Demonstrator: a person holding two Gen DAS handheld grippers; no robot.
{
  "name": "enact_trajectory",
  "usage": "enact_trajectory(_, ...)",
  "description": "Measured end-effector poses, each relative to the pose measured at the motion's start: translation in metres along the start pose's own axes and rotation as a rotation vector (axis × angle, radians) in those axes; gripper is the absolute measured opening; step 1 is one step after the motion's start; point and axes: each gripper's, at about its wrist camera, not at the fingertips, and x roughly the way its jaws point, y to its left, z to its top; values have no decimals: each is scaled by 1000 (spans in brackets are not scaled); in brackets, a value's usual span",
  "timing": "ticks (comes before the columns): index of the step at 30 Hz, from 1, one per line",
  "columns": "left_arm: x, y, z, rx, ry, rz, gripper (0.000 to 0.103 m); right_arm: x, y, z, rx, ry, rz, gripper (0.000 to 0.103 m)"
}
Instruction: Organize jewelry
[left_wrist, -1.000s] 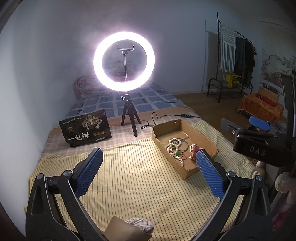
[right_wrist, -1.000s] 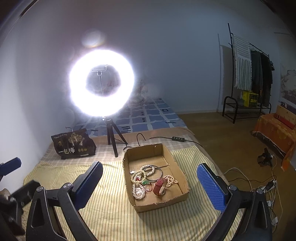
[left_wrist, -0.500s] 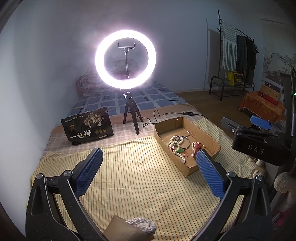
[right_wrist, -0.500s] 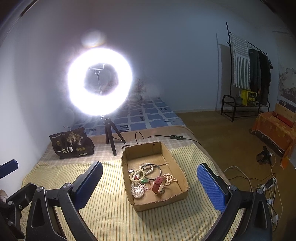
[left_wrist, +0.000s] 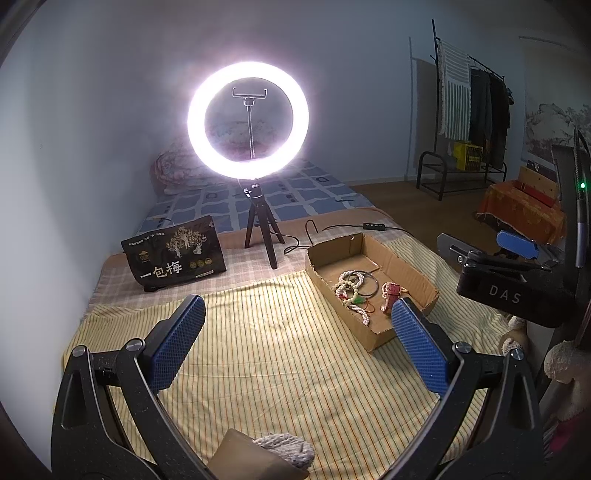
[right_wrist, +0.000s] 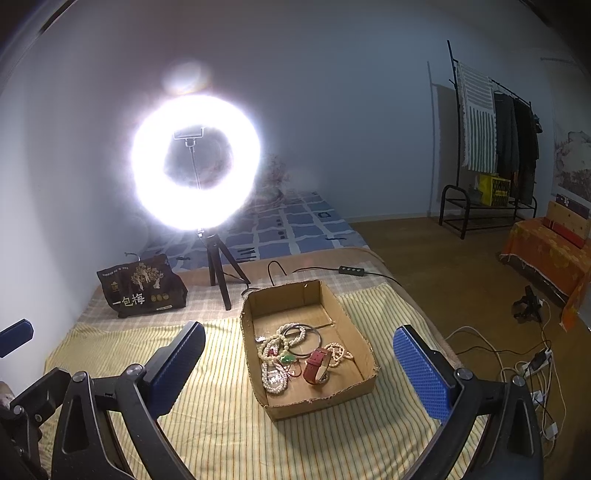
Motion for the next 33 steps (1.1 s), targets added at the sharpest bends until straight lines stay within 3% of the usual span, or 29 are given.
enact_trajectory(33,-1,-4,2,26,-2,2,103,1,-3,-1,17,15,6,103)
